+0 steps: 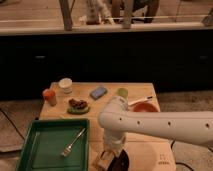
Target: Wipe purple bowl with eraser
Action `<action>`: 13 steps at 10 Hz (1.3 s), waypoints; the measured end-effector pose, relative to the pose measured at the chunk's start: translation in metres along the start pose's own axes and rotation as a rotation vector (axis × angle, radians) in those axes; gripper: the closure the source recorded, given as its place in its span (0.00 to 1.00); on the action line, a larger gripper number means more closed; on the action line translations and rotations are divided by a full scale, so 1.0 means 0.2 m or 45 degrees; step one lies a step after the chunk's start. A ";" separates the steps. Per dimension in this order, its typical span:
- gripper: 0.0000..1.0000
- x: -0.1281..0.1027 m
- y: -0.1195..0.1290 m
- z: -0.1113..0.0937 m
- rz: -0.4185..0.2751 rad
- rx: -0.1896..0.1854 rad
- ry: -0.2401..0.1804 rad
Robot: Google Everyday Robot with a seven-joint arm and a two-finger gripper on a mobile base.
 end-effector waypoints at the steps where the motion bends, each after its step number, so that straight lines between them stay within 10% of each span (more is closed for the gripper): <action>1: 0.95 0.01 0.06 0.00 0.034 -0.014 0.003; 6: 0.95 0.18 0.19 0.03 0.173 -0.001 0.026; 13: 0.95 0.23 0.03 -0.04 0.116 0.047 0.065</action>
